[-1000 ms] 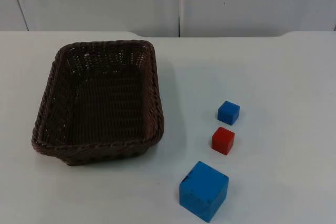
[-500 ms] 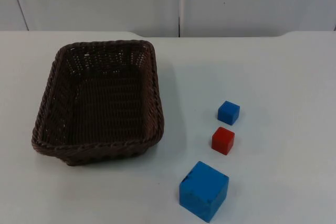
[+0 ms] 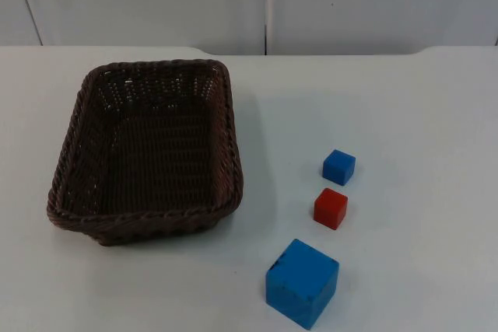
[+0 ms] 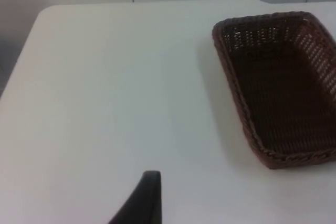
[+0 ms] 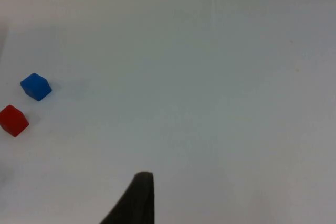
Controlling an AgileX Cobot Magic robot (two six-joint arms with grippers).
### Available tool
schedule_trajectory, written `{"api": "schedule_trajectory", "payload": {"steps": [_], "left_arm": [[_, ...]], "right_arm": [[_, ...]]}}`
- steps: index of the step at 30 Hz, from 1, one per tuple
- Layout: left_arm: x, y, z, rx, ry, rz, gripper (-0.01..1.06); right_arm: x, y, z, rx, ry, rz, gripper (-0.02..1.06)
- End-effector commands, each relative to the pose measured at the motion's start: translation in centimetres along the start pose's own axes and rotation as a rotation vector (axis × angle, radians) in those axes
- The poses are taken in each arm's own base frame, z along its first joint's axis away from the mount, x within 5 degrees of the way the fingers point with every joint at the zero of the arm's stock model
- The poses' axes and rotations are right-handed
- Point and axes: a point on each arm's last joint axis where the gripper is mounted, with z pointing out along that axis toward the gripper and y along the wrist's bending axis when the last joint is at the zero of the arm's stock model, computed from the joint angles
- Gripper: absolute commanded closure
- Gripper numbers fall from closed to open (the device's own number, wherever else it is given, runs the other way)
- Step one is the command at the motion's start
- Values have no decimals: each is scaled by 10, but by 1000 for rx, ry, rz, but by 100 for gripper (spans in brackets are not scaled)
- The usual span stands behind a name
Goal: Pick up the basket with the left hand and place the largest block into the basket with the right hand.
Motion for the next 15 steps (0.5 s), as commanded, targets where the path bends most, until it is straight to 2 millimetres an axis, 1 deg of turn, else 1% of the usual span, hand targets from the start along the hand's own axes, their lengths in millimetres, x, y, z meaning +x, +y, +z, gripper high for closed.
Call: {"api": "schedule_trajectory", "payload": {"steps": [1, 3, 6, 7, 12, 13, 15], "left_arm": [[-5, -2, 1, 21, -22, -18, 0], [-10, -4, 5, 43, -39, -30, 0], [-20, -6, 16, 82, -46, -64, 0], [-20, -6, 16, 82, -46, -64, 0], [-38, -11, 45, 170, -26, -93, 0], [-38, -11, 45, 170, -26, -93, 0], [-45, -12, 60, 189, -7, -92, 0]], "right_arm": [[-1, 0, -1, 6, -11, -5, 0], [-1, 0, -1, 6, -11, -5, 0], [-1, 0, -1, 6, -11, -5, 0], [-1, 0, -1, 6, -11, -5, 0], [-1, 0, -1, 6, -11, -5, 0], [-1, 0, -1, 6, -11, -5, 0], [-1, 0, -1, 6, -11, -5, 0]]}}
